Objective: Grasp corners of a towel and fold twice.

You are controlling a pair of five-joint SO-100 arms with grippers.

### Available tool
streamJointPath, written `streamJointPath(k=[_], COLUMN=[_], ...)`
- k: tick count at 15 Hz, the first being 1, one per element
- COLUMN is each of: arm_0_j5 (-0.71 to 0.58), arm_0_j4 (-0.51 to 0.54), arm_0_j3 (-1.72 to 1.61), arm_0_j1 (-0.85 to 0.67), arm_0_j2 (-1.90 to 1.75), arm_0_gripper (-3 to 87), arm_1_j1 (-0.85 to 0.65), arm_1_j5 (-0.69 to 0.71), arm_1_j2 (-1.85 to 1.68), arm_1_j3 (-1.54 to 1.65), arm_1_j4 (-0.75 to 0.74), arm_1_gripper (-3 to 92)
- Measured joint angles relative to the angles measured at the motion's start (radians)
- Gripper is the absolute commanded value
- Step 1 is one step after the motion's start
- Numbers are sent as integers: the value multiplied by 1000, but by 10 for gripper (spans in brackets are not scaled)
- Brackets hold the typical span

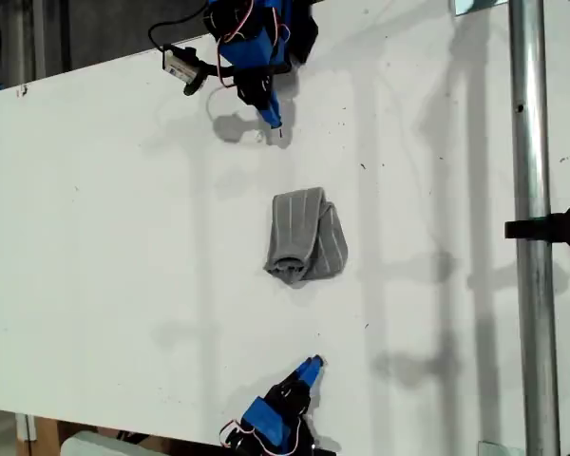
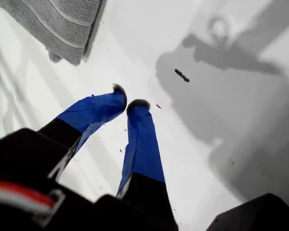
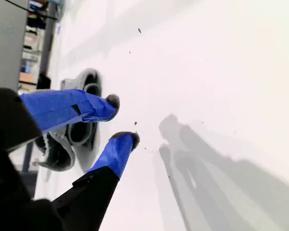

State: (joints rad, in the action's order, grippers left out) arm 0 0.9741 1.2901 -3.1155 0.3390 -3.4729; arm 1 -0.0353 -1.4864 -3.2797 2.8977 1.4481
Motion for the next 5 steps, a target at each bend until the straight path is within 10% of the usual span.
streamJointPath(k=[5], arm_0_j5=[0], arm_0_j4=[0], arm_0_j3=[0], arm_0_j1=[0], arm_0_j2=[0], arm_0_gripper=[106], arm_1_j1=[-8], arm_1_j5=[3], arm_1_j2=[0], arm_1_j3=[0], arm_1_j4=[0], arm_1_gripper=[66])
